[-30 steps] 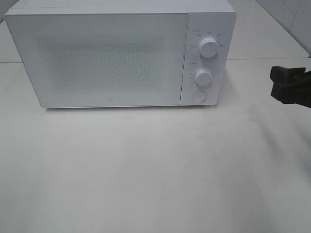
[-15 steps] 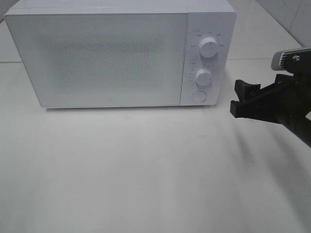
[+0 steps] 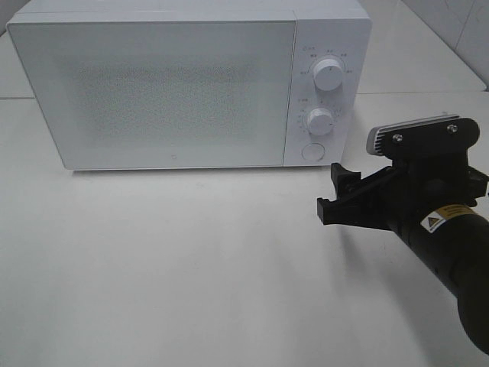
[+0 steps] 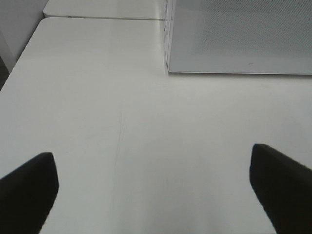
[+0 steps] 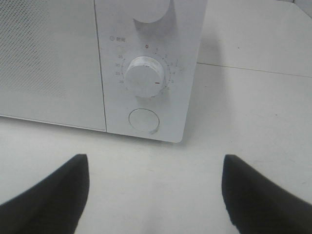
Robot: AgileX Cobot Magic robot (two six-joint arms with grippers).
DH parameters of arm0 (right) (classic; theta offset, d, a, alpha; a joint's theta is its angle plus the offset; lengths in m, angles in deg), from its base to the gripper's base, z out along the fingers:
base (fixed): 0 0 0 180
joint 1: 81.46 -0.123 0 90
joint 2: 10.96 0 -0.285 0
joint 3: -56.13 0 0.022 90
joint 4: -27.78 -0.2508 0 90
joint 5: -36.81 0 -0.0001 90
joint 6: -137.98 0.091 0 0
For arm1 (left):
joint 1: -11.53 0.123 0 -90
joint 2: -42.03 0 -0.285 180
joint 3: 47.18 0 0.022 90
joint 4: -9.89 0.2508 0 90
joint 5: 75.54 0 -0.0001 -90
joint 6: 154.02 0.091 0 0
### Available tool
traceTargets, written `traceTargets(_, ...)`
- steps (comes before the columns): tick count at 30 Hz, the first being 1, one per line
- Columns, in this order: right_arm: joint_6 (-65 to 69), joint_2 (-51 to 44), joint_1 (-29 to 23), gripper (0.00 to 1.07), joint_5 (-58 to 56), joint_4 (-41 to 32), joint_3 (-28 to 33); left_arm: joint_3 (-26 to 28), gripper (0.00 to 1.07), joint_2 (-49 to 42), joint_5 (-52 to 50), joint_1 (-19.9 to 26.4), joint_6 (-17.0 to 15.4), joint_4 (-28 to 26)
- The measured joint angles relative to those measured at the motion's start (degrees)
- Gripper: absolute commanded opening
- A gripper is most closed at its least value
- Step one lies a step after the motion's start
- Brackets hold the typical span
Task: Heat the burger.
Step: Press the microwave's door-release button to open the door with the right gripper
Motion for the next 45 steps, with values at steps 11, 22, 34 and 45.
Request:
traceTargets(11,3.1,0.4,0.0,0.73,0.2,-0.3,-0.7,0.0,1.00,0.0,0.0,0.0,0.0,0.0)
traceTargets(22,29.2,0.4,0.0,0.65,0.2,-0.3,-0.7,0.0,1.00,0.0,0.0,0.0,0.0,0.0)
traceTargets(34,67.5,0.4,0.0,0.48,0.2,-0.3,-0.7,0.0,1.00,0.0,0.0,0.0,0.0,0.0)
traceTargets(45,83.7,0.4,0.0,0.06,-0.2,-4.9,-0.7,0.0,1.00,0.0,0.0,0.0,0.0,0.0)
